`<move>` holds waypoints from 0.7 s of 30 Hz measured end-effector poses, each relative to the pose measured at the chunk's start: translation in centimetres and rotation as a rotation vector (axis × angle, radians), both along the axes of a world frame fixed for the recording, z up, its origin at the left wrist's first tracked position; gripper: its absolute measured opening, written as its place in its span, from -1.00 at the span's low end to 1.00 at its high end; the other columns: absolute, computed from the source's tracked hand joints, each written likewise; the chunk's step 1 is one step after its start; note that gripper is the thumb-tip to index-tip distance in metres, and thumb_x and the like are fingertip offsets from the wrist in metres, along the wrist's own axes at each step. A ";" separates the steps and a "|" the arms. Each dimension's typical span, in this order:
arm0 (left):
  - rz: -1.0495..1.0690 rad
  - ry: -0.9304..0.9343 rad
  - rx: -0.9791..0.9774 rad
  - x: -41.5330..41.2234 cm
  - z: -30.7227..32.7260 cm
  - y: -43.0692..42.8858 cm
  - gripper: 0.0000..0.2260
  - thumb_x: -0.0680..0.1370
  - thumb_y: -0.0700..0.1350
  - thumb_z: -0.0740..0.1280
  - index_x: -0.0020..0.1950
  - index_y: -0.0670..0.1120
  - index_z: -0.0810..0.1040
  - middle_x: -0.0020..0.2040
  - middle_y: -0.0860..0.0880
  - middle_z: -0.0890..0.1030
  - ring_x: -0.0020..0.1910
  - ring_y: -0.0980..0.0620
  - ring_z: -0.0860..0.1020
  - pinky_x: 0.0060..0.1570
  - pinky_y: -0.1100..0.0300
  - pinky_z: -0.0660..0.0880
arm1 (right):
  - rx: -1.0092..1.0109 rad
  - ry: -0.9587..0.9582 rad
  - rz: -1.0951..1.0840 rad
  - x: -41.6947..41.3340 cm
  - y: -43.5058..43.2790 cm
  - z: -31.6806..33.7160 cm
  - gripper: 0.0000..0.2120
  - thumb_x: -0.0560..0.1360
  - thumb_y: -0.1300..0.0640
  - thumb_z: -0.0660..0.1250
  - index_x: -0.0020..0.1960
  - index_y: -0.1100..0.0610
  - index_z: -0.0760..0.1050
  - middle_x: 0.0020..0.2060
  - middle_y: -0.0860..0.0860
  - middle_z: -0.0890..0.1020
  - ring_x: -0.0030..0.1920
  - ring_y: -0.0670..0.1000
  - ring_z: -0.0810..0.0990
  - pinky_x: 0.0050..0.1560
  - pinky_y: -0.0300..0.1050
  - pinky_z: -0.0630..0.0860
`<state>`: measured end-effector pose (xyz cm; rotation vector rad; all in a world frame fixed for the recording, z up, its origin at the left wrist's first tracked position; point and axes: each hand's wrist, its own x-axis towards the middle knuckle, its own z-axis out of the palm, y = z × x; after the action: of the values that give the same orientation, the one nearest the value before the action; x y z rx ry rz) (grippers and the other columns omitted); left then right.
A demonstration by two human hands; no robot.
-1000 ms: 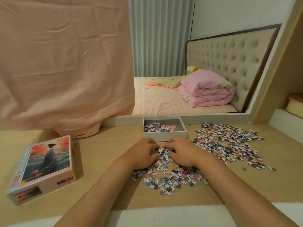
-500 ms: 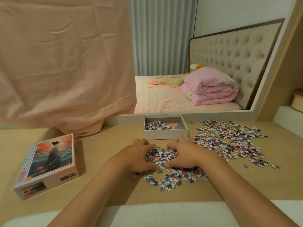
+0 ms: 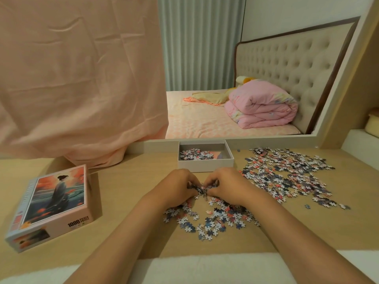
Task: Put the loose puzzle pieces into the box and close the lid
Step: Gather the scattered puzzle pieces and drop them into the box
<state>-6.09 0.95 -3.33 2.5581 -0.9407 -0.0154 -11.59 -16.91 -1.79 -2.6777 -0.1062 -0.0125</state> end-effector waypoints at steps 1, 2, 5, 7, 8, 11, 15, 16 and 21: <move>0.011 0.004 -0.022 0.0 0.1 0.0 -0.85 0.50 -0.09 0.44 0.06 0.05 0.69 -0.02 0.09 0.61 -0.08 0.12 0.55 -0.04 0.28 0.47 | 0.010 -0.009 -0.002 0.1 0.0 -0.1 -0.82 0.49 0.10 0.47 0.08 -0.06 0.70 0.03 -0.07 0.69 -0.08 -0.11 0.58 -0.09 -0.28 0.44; 0.023 0.015 -0.053 0.0 0.1 0.0 -0.87 0.51 -0.10 0.44 0.03 0.03 0.70 -0.06 0.11 0.62 -0.11 0.15 0.56 -0.05 0.29 0.47 | 0.022 -0.023 -0.005 0.2 0.0 -0.2 -0.82 0.49 0.13 0.46 0.06 -0.07 0.70 0.01 -0.08 0.71 -0.09 -0.11 0.60 -0.09 -0.28 0.46; 0.046 0.074 -0.163 0.3 0.1 0.1 -0.93 0.51 -0.13 0.44 -0.06 0.00 0.71 -0.14 0.13 0.65 -0.17 0.21 0.57 -0.08 0.29 0.52 | 0.105 -0.063 -0.055 0.5 -0.2 -0.5 -0.79 0.49 0.20 0.43 0.00 -0.08 0.72 -0.13 -0.10 0.72 -0.18 -0.10 0.64 -0.10 -0.22 0.57; 0.066 0.106 -0.213 0.8 0.3 0.1 -0.95 0.50 -0.12 0.45 -0.08 0.00 0.71 -0.17 0.12 0.66 -0.22 0.23 0.57 -0.16 0.35 0.49 | 0.214 -0.070 -0.094 0.7 -0.5 -0.5 -0.81 0.47 0.21 0.46 -0.05 -0.07 0.72 -0.26 -0.13 0.69 -0.28 -0.11 0.63 -0.18 -0.19 0.58; 0.080 0.125 -0.243 1.2 0.4 0.1 -0.95 0.50 -0.13 0.45 -0.08 -0.01 0.71 -0.18 0.12 0.66 -0.26 0.23 0.57 -0.21 0.35 0.48 | 0.294 -0.067 -0.112 0.9 -0.6 -0.4 -0.82 0.45 0.22 0.49 -0.08 -0.05 0.72 -0.31 -0.13 0.68 -0.32 -0.09 0.64 -0.22 -0.17 0.59; 0.109 0.162 -0.359 2.7 1.4 0.0 -0.93 0.50 -0.17 0.44 -0.07 -0.03 0.70 -0.23 0.10 0.66 -0.37 0.26 0.53 -0.22 0.27 0.49 | 0.568 -0.058 -0.142 1.5 -1.0 0.8 -0.85 0.43 0.28 0.52 -0.08 0.07 0.71 -0.27 0.02 0.73 -0.23 0.06 0.70 -0.17 -0.01 0.68; 0.147 0.129 -0.506 5.1 3.2 -0.7 -0.93 0.51 -0.17 0.44 -0.09 0.01 0.67 -0.22 0.04 0.67 -0.32 0.16 0.57 -0.19 0.24 0.54 | 0.676 -0.104 -0.125 3.5 -1.5 3.1 -0.87 0.45 0.29 0.50 -0.08 0.08 0.70 -0.21 0.11 0.73 -0.21 0.09 0.69 -0.15 -0.06 0.67; 0.161 0.091 -0.504 5.7 3.5 -1.0 -0.94 0.52 -0.16 0.44 -0.09 0.00 0.67 -0.22 0.05 0.67 -0.31 0.16 0.58 -0.22 0.28 0.51 | 0.673 -0.145 -0.129 4.4 -1.7 3.5 -0.87 0.44 0.31 0.50 -0.09 0.10 0.70 -0.21 0.12 0.73 -0.19 0.13 0.70 -0.18 -0.07 0.67; 0.166 -0.047 -0.371 7.9 3.6 -2.1 -0.92 0.53 -0.16 0.41 0.00 -0.07 0.68 -0.10 -0.05 0.67 -0.29 0.19 0.53 -0.33 0.41 0.36 | 0.411 -0.270 -0.195 8.7 -2.0 3.7 -0.83 0.45 0.29 0.47 -0.01 0.08 0.70 -0.17 0.01 0.72 -0.21 -0.01 0.67 -0.12 -0.05 0.65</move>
<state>1.82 -1.16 0.29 2.2875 -0.6711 0.2448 -2.94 -18.94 1.92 -2.2521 0.0679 -0.4130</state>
